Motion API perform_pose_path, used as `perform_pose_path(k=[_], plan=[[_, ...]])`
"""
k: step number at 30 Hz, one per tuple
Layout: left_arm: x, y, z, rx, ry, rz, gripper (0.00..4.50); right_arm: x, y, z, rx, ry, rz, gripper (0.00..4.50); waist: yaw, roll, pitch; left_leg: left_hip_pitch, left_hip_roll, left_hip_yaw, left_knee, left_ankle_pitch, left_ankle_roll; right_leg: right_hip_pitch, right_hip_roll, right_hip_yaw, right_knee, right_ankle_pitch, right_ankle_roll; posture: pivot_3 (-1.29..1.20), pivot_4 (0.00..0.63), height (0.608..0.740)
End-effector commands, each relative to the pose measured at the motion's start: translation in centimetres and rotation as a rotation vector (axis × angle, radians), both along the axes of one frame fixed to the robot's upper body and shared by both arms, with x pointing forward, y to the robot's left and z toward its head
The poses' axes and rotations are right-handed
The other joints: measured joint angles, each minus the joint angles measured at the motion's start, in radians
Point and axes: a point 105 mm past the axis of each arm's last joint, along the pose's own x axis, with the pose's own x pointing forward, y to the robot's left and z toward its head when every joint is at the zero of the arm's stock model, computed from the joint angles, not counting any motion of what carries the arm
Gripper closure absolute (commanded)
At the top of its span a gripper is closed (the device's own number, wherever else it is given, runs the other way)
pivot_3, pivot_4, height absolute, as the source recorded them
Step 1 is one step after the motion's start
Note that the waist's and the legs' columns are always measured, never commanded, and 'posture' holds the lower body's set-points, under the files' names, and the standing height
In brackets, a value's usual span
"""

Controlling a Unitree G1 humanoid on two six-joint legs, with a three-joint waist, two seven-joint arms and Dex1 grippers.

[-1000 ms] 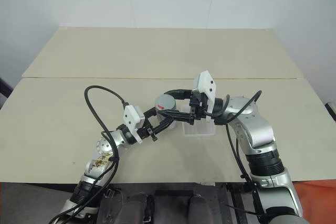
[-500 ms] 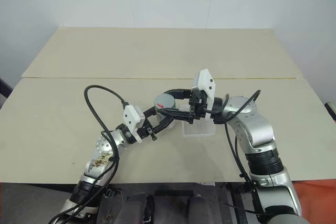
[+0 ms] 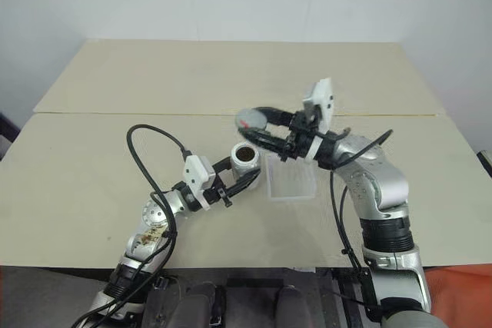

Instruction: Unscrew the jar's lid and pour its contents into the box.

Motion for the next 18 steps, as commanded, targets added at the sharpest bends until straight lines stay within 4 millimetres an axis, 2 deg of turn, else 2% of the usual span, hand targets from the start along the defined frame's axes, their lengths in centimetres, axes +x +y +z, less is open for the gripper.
perform_pose_path(k=[1, 4, 6, 9, 14, 18], plan=[[-0.4, -0.2, 1.4, -0.037, -0.043, -0.001, 2.54, 0.5, -4.6, 0.4, -0.021, -0.069, -0.255, 1.72, 0.001, 0.0, 0.0, 0.0, 0.0, 0.0, 0.0, 0.0, 0.0, 0.0, 0.0, 0.0, 0.0, 0.0, 0.0, 0.0, 0.15, 0.74], [-0.4, -0.2, 1.5, -0.037, -0.046, 0.001, 2.54, 0.6, -8.8, -1.4, -0.064, 0.014, -0.45, 1.72, 0.003, 0.0, 0.0, -0.001, 0.0, 0.001, 0.0, 0.0, 0.0, 0.0, 0.0, 0.0, 0.0, 0.0, 0.0, 0.0, 0.15, 0.74], [-0.3, -0.2, 1.6, -0.03, -0.051, 0.0, 2.54, 0.4, -11.5, -3.7, -0.154, 0.092, -0.587, 1.72, 0.0, 0.0, 0.0, -0.001, 0.0, 0.001, 0.0, 0.0, 0.0, 0.0, 0.0, 0.0, 0.0, 0.0, 0.0, 0.0, 0.15, 0.74], [0.0, -0.1, 1.5, -0.021, -0.052, 0.003, 2.54, 0.0, -14.5, -6.4, -0.162, 0.248, -0.761, 1.72, -0.007, 0.001, 0.0, 0.0, 0.0, 0.001, 0.0, 0.0, 0.0, 0.0, 0.0, 0.0, 0.0, 0.0, 0.0, 0.0, 0.15, 0.74], [0.3, 0.0, 1.2, -0.015, -0.047, 0.006, 2.54, -1.1, -15.3, -9.8, -0.265, 0.346, -0.842, 1.72, -0.015, 0.003, -0.002, 0.0, 0.0, 0.001, -0.001, 0.0, 0.0, 0.0, 0.0, 0.002, 0.0, 0.0, 0.0, 0.0, 0.15, 0.74], [0.3, -0.1, 1.3, -0.009, -0.054, 0.003, 2.54, -1.4, -14.9, -12.3, -0.358, 0.441, -0.823, 1.72, -0.017, 0.003, -0.002, 0.001, 0.0, 0.0, 0.0, 0.0, 0.0, 0.0, 0.0, 0.002, 0.0, 0.0, 0.0, 0.0, 0.15, 0.74]])
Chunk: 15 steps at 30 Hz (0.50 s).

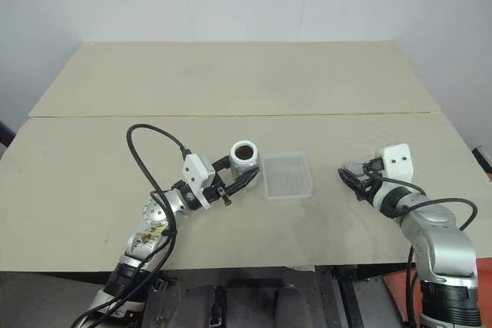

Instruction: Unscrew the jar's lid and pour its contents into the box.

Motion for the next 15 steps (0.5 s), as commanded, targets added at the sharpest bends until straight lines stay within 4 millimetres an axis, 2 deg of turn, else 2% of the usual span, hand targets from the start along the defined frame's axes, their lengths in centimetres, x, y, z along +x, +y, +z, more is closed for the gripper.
perform_pose_path(k=[1, 4, 9, 10, 12, 15], plan=[[-0.1, -0.3, 1.3, -0.008, -0.061, -0.015, 2.54, -0.2, 0.6, -0.7, -0.059, 0.052, 0.024, 1.72, 0.0, 0.0, 0.0, 0.0, 0.0, 0.0, 0.0, 0.0, 0.0, 0.0, 0.0, 0.0, 0.0, 0.0, 0.0, 0.0, 0.15, 0.74], [-0.1, -0.2, 1.4, 0.002, -0.071, -0.01, 2.54, -0.5, 0.8, -1.6, 0.031, 0.135, 0.045, 1.72, 0.001, 0.0, 0.0, 0.0, 0.0, 0.0, 0.0, 0.0, 0.0, 0.0, 0.0, 0.0, 0.0, 0.0, 0.0, 0.0, 0.15, 0.74], [0.2, 0.1, 1.3, 0.006, -0.074, 0.005, 2.54, -0.9, 0.6, -1.9, -0.021, 0.18, 0.072, 0.16, 0.003, 0.0, 0.0, 0.0, 0.0, -0.001, 0.0, 0.0, 0.0, 0.001, 0.0, 0.0, 0.0, 0.0, 0.0, 0.0, 0.15, 0.74], [0.2, 0.2, 1.4, 0.004, -0.075, 0.009, 2.54, -0.9, 0.5, -1.8, -0.02, 0.175, 0.072, 0.03, 0.003, 0.0, 0.0, 0.0, 0.0, -0.001, 0.0, 0.0, 0.0, 0.001, 0.0, 0.0, -0.001, 0.0, 0.0, 0.0, 0.15, 0.74], [0.5, 0.3, 1.6, 0.008, -0.085, 0.016, 2.54, -1.0, 0.4, -1.1, -0.046, 0.153, 0.089, 0.03, 0.007, 0.0, 0.0, 0.0, 0.0, -0.001, 0.001, 0.0, 0.0, 0.001, 0.0, 0.0, -0.001, 0.0, 0.001, 0.0, 0.15, 0.74], [1.1, 0.6, 1.9, 0.03, -0.113, 0.033, 2.54, -1.5, 0.8, 1.1, -0.139, 0.104, 0.149, 0.03, 0.013, 0.0, 0.0, 0.0, -0.001, -0.001, 0.001, 0.0, 0.0, 0.001, 0.0, 0.0, -0.001, 0.0, 0.001, 0.0, 0.15, 0.74]])
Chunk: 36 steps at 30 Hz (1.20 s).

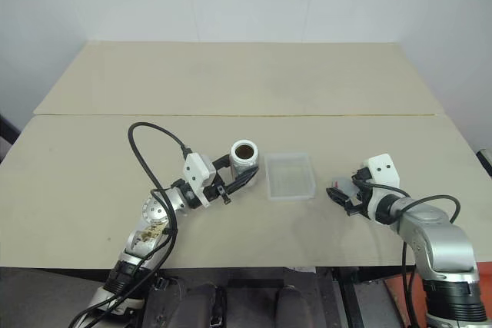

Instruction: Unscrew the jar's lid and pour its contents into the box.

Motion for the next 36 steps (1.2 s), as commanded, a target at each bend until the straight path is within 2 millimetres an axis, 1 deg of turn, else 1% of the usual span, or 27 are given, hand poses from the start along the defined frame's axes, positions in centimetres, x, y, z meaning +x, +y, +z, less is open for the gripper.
perform_pose_path(k=[1, 2, 3, 5, 7, 9, 11, 13, 15, 17, 21, 26, 31, 36], plan=[[0.8, 0.4, 1.7, 0.015, -0.092, 0.024, 2.54, -0.6, 0.7, 3.9, -0.108, -0.111, 0.102, 0.03, 0.002, 0.0, 0.0, -0.001, 0.0, 0.0, 0.0, 0.0, 0.0, -0.001, 0.0, 0.0, 0.0, 0.0, 0.0, 0.0, 0.15, 0.74], [1.2, 0.3, 1.7, 0.049, -0.113, 0.027, 2.54, -1.0, 0.9, 5.5, -0.173, -0.163, 0.152, 0.03, 0.003, 0.0, 0.0, -0.001, 0.0, 0.0, 0.0, 0.0, 0.0, -0.001, 0.0, 0.0, 0.0, 0.0, 0.0, 0.0, 0.15, 0.74], [1.5, 0.3, 1.7, 0.073, -0.128, 0.028, 2.54, -1.3, 1.1, 6.4, -0.216, -0.197, 0.188, 0.03, 0.003, 0.0, 0.0, -0.001, 0.0, 0.0, 0.0, 0.0, 0.0, -0.001, 0.0, 0.0, 0.0, 0.0, 0.0, 0.0, 0.15, 0.74], [2.2, 0.0, 1.9, 0.087, -0.149, 0.029, 2.54, -2.0, 1.4, 7.9, -0.249, -0.229, 0.244, 0.03, 0.003, 0.0, 0.0, 0.0, 0.0, 0.0, 0.0, 0.0, 0.0, 0.0, 0.0, 0.0, 0.0, 0.0, 0.0, 0.0, 0.15, 0.74], [2.9, -0.3, 2.3, 0.082, -0.162, 0.03, 2.54, -2.6, 1.5, 8.5, -0.282, -0.237, 0.282, 0.03, 0.003, 0.0, 0.0, 0.0, 0.0, 0.0, 0.0, 0.0, 0.0, 0.0, 0.0, -0.001, -0.001, 0.0, 0.0, 0.0, 0.15, 0.74], [3.5, -0.9, 2.4, 0.15, -0.212, 0.021, 2.54, -3.3, 1.8, 9.0, -0.323, -0.247, 0.321, 0.03, 0.007, -0.001, 0.0, -0.001, 0.0, 0.0, 0.001, 0.0, 0.0, 0.001, 0.0, -0.001, -0.001, 0.0, 0.001, 0.0, 0.15, 0.74], [4.2, -1.5, 2.5, 0.223, -0.278, 0.031, 2.54, -4.4, 2.9, 9.4, -0.296, -0.255, 0.396, 0.03, 0.007, -0.001, 0.0, -0.001, 0.0, 0.0, 0.001, 0.0, 0.0, 0.001, 0.0, -0.002, -0.001, 0.0, 0.001, 0.0, 0.15, 0.74], [5.0, -1.9, 3.1, 0.244, -0.332, 0.062, 2.54, -5.3, 3.5, 9.3, -0.293, -0.255, 0.449, 0.03, 0.008, -0.001, 0.001, -0.001, -0.001, 0.0, 0.001, 0.0, 0.0, 0.001, 0.0, -0.002, -0.001, 0.0, 0.001, 0.0, 0.15, 0.74], [5.8, -2.4, 3.5, 0.373, -0.485, 0.089, 2.54, -5.6, 3.8, 9.2, -0.283, -0.262, 0.452, 0.03, 0.008, -0.001, 0.001, -0.001, 0.0, 0.0, 0.001, 0.0, 0.0, 0.001, 0.0, -0.002, -0.001, 0.0, 0.001, 0.0, 0.15, 0.74], [6.5, -2.9, 4.3, 0.46, -0.636, 0.119, 2.54, -5.8, 4.1, 9.0, -0.262, -0.269, 0.45, 0.03, 0.006, -0.002, 0.001, -0.001, -0.001, 0.0, 0.001, 0.0, 0.0, 0.001, 0.0, -0.002, -0.001, 0.0, 0.001, 0.0, 0.15, 0.74], [7.2, -4.6, 5.7, 0.597, -0.919, 0.124, 2.54, -6.5, 5.1, 9.2, -0.251, -0.304, 0.493, 0.03, 0.008, -0.002, 0.002, -0.002, -0.001, 0.0, 0.001, 0.0, 0.0, 0.0, 0.0, -0.002, -0.002, 0.001, 0.002, 0.0, 0.15, 0.74], [7.4, -6.4, 6.3, 0.696, -1.21, 0.103, 2.54, -6.9, 5.6, 10.1, -0.237, -0.347, 0.506, 0.03, 0.01, -0.003, 0.002, -0.006, -0.002, 0.001, 0.001, 0.0, 0.0, -0.002, 0.0, -0.003, -0.003, 0.001, 0.002, 0.0, 0.15, 0.74], [7.1, -7.8, 5.6, 0.761, -1.521, 0.052, 2.54, -6.7, 5.9, 10.6, -0.231, -0.373, 0.504, 0.03, 0.015, -0.006, 0.003, -0.007, -0.002, 0.002, 0.002, 0.0, 0.0, -0.002, 0.0, -0.004, -0.003, 0.001, 0.003, 0.0, 0.15, 0.74], [6.1, -8.9, 4.4, 0.734, -1.749, -0.01, 2.54, -6.6, 6.3, 10.7, -0.231, -0.393, 0.496, 0.03, 0.019, -0.006, 0.004, -0.008, -0.002, 0.002, 0.002, 0.0, 0.0, -0.003, 0.0, -0.004, -0.003, 0.001, 0.003, 0.0, 0.15, 0.74]])
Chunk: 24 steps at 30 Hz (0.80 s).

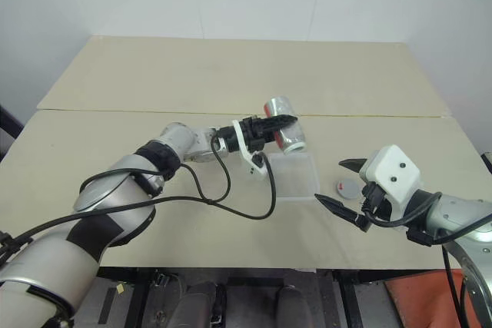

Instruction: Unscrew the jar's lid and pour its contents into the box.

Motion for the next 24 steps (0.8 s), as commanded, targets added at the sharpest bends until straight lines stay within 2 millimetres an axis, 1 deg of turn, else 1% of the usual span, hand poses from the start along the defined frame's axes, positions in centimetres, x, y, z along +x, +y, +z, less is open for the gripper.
perform_pose_path(k=[1, 6, 14, 19, 22, 24], plan=[[-0.6, -0.7, 0.3, 0.022, -0.142, -0.079, 2.54, -0.2, 0.6, 1.3, -0.004, -0.078, 0.009, 0.03, 0.001, 0.0, 0.0, 0.0, 0.0, 0.0, 0.0, 0.0, 0.0, 0.0, 0.0, 0.0, 0.0, 0.0, 0.0, 0.0, 0.15, 0.74], [-0.4, -0.7, -0.4, 0.07, -0.203, -0.087, 2.54, -0.6, 1.0, 1.5, 0.012, -0.09, 0.015, 0.03, 0.001, -0.001, 0.0, 0.0, 0.0, 0.0, 0.0, 0.0, 0.0, -0.001, 0.0, 0.0, 0.001, 0.0, 0.0, 0.0, 0.15, 0.74], [-0.2, -0.7, -0.3, 0.058, -0.195, -0.067, 2.54, -0.6, 0.9, 1.5, 0.009, -0.096, 0.005, 0.03, 0.003, -0.001, 0.0, -0.001, 0.0, 0.001, 0.002, 0.0, 0.0, -0.001, -0.001, 0.0, 0.002, 0.0, 0.0, 0.0, 0.15, 0.74], [0.3, -0.2, 0.3, -0.07, -0.012, 0.009, 2.54, -0.4, 0.6, 1.3, -0.006, -0.088, -0.002, 0.03, 0.007, -0.001, 0.0, -0.001, 0.0, 0.001, 0.003, 0.0, 0.0, -0.001, -0.001, 0.0, 0.003, 0.0, 0.0, 0.0, 0.15, 0.74], [1.1, 0.8, 0.9, -0.225, 0.205, 0.092, 2.54, -0.3, 0.5, 1.2, -0.008, -0.087, -0.005, 0.03, 0.007, -0.001, 0.0, -0.001, 0.0, 0.001, 0.003, 0.0, 0.0, -0.001, -0.001, 0.0, 0.003, 0.0, 0.0, 0.0, 0.15, 0.74], [1.8, 1.9, 1.3, -0.363, 0.396, 0.15, 2.54, -0.2, 0.5, 1.2, 0.003, -0.089, -0.006, 0.03, 0.003, 0.0, 0.0, 0.0, 0.0, 0.002, 0.003, 0.0, 0.0, -0.001, -0.001, 0.0, 0.003, 0.0, 0.0, 0.0, 0.15, 0.74]])
